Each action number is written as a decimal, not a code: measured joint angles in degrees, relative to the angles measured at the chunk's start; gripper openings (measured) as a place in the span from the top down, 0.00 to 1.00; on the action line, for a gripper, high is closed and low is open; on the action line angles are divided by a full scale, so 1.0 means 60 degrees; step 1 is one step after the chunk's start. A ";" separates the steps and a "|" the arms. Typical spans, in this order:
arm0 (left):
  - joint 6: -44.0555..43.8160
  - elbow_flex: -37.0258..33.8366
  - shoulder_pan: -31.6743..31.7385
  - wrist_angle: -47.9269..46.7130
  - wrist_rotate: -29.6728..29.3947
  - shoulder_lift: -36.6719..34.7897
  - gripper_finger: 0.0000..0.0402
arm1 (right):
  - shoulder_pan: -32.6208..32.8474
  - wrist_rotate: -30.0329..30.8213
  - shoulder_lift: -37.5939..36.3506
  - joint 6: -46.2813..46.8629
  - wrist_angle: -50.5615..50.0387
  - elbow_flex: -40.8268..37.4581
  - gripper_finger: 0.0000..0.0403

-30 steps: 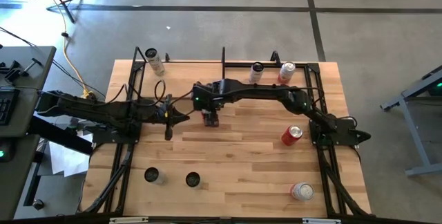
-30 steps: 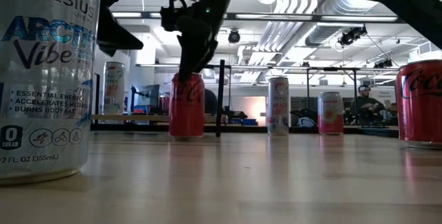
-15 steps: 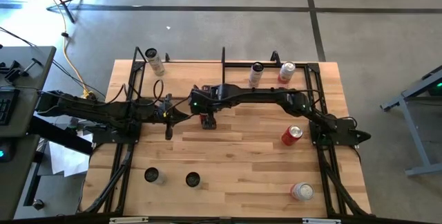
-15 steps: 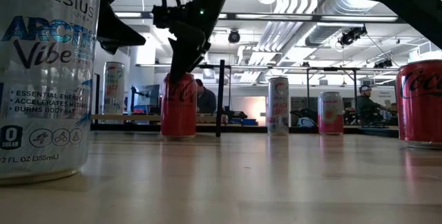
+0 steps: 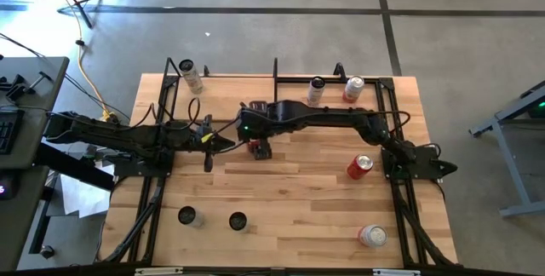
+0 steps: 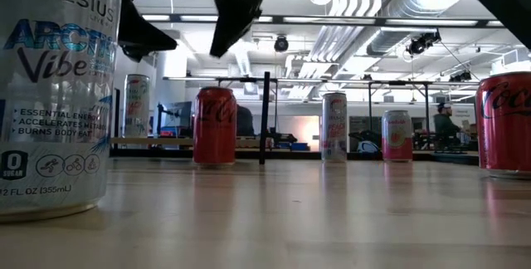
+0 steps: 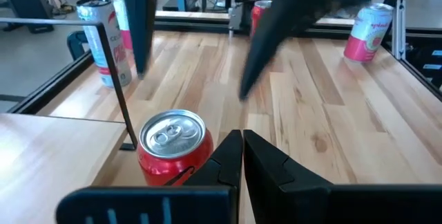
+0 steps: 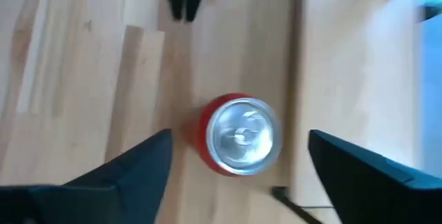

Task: Place canned beverage on shelf
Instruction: Put the left red-black soda can on the shelf

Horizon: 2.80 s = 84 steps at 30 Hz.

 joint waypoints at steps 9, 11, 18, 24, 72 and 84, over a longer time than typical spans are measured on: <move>0.0178 0.0004 0.0000 0.0440 -0.0055 0.0014 0.99 | 0.0394 0.0425 -0.0872 -0.0107 0.0861 -0.1022 0.85; 0.0158 0.0007 -0.0002 0.0350 -0.0047 0.0022 0.99 | 0.0395 0.0351 -0.1105 -0.0115 0.1843 -0.2084 0.96; -0.0149 0.0007 -0.0181 0.0278 -0.0183 0.0087 0.99 | 0.0658 0.0348 -0.3287 0.0395 0.7393 -0.7545 0.98; -0.0596 0.0510 -0.0181 -0.0282 -0.0624 0.0419 0.99 | 0.0914 0.0560 -0.5585 0.1118 1.1130 -1.1815 0.99; -0.0151 1.1991 0.2496 -1.2465 0.1643 1.0108 0.22 | 0.0938 0.1170 -0.9652 0.1047 1.1922 -1.5806 1.00; -0.0038 1.1985 0.2391 -1.2481 0.1507 1.0564 0.22 | 0.0938 0.1137 -0.9648 0.1156 1.1850 -1.5806 1.00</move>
